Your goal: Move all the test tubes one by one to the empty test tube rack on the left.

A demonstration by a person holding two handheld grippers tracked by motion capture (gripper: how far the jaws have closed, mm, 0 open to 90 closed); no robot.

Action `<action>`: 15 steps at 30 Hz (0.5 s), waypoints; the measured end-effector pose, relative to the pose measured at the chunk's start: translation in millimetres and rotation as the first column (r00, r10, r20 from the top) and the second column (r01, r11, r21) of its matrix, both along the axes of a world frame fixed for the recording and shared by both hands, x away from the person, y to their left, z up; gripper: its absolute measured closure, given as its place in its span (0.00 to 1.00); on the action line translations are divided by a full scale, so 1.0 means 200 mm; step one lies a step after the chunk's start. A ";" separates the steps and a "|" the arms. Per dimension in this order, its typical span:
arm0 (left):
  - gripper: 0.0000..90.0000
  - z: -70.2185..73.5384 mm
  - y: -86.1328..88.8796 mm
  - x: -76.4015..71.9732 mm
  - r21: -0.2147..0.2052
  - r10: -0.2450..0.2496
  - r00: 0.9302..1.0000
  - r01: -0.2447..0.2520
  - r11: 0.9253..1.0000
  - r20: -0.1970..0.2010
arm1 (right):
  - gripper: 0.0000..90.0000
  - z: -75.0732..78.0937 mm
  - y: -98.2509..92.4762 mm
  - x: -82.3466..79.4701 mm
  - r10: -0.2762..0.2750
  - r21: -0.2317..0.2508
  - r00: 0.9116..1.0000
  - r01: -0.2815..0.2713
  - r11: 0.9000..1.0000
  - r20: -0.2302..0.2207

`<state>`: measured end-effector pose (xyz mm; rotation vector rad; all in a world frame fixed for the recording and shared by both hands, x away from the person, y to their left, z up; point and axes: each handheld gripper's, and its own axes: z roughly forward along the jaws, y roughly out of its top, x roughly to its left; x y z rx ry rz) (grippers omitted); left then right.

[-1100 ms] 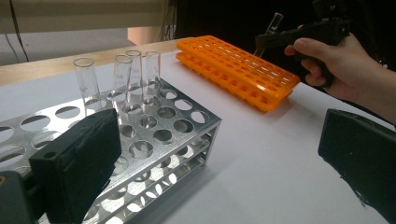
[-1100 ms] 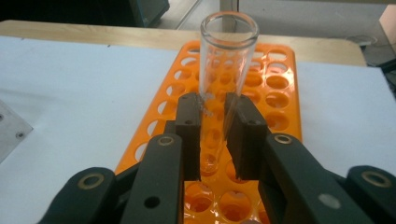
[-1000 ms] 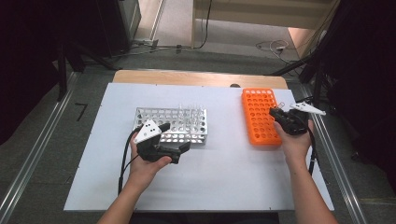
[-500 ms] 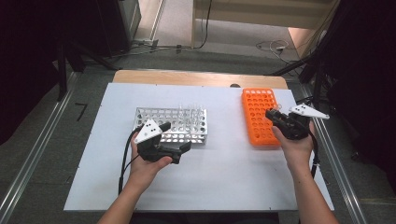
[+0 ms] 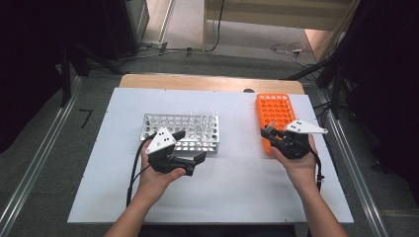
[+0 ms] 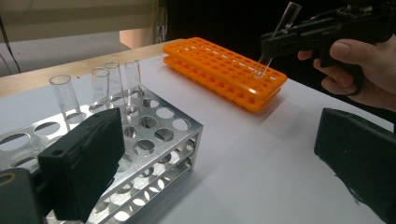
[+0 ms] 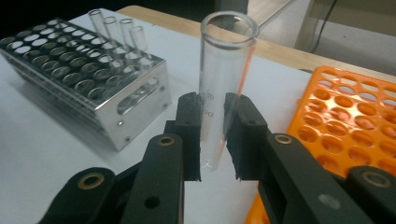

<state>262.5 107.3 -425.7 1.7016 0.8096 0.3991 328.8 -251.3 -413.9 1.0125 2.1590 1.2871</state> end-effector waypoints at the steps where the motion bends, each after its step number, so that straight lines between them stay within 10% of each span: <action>1: 0.05 0.00 0.00 0.00 0.001 -0.001 1.000 0.001 1.000 -0.003 | 0.82 0.00 0.01 -0.01 0.009 -0.002 1.000 -0.009 1.000 0.003; 15: 0.14 0.03 -0.08 -0.01 0.016 -0.042 0.999 0.042 0.999 -0.015 | 0.82 0.00 0.21 -0.12 0.146 -0.037 0.989 -0.146 0.989 -0.001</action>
